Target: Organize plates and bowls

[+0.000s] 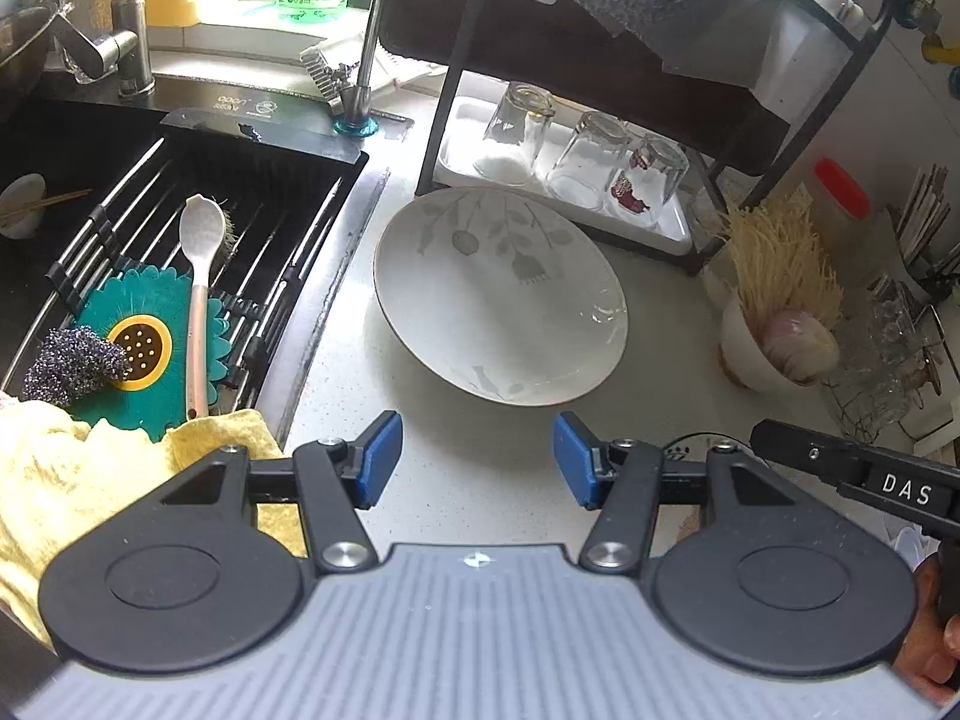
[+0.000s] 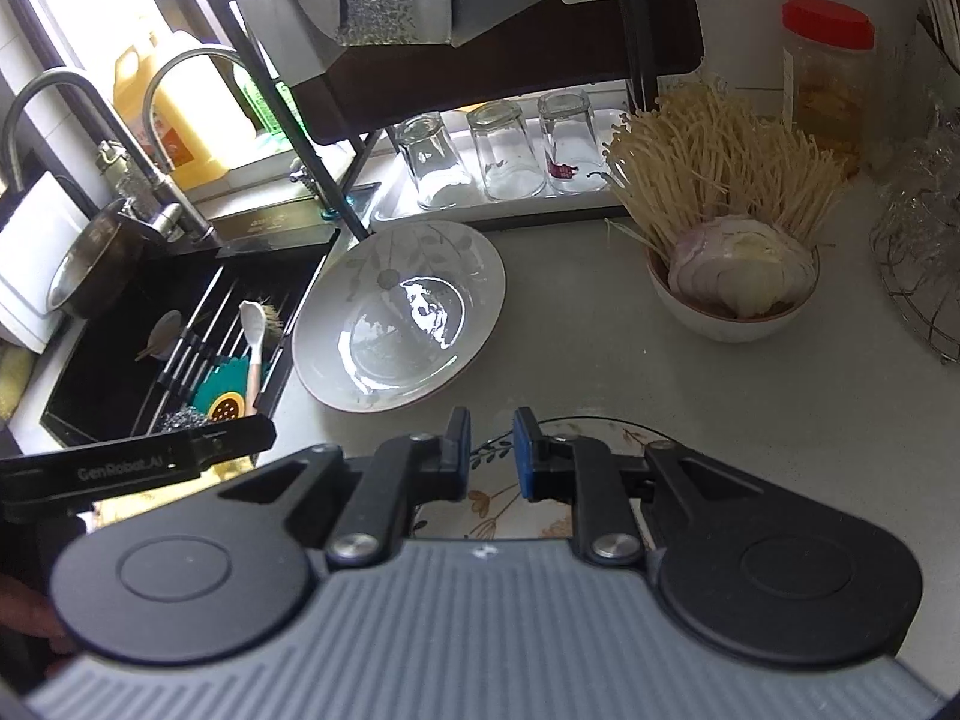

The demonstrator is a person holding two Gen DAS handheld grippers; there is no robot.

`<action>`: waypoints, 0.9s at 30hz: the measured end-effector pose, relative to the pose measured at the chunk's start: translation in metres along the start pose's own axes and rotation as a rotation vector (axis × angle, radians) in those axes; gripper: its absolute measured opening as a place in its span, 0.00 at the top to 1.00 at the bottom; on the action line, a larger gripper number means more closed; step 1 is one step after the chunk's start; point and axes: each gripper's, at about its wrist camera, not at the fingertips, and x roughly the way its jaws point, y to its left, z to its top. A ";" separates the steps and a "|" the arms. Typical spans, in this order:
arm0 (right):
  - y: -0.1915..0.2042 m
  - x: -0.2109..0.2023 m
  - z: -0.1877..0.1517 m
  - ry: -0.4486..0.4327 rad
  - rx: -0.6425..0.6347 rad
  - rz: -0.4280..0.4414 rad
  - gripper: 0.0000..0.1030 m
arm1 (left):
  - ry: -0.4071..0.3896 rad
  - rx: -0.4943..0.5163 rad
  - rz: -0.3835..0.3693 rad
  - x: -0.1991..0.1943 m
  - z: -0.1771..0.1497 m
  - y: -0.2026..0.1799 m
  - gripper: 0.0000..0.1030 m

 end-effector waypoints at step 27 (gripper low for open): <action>-0.002 0.120 0.054 0.052 0.199 -0.057 0.54 | 0.104 -0.059 -0.085 0.117 0.079 0.069 0.41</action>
